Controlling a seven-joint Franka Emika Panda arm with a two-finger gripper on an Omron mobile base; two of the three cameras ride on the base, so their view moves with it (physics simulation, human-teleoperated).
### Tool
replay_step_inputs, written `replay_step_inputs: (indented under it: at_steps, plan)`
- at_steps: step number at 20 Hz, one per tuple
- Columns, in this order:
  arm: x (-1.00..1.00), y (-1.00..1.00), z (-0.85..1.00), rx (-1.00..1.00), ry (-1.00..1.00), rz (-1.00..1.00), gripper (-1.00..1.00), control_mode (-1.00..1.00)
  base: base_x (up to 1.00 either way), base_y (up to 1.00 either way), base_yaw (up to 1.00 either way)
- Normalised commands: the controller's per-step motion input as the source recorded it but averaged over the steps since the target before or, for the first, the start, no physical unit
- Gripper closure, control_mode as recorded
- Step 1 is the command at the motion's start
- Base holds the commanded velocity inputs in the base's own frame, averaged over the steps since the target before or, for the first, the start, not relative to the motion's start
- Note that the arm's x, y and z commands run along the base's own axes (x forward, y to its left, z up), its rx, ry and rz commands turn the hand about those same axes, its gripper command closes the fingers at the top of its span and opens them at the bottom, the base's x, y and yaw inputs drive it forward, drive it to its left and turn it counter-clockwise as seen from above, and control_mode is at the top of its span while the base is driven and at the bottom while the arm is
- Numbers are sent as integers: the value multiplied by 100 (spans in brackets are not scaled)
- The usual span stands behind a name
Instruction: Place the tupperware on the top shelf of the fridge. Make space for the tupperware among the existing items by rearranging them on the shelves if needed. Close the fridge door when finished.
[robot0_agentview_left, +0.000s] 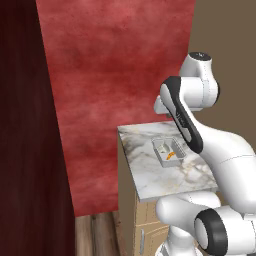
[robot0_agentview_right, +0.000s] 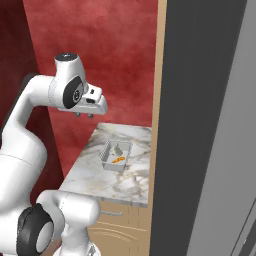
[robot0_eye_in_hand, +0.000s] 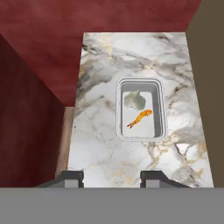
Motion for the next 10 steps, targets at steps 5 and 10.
replay_step_inputs:
  at_steps: [5,10]
  plan:
    - [-21,0,0,0,0,0,-100,-100,0,0,0]
    - [-31,-2,-10,0,0,-8,-100,-100,0,0,0]
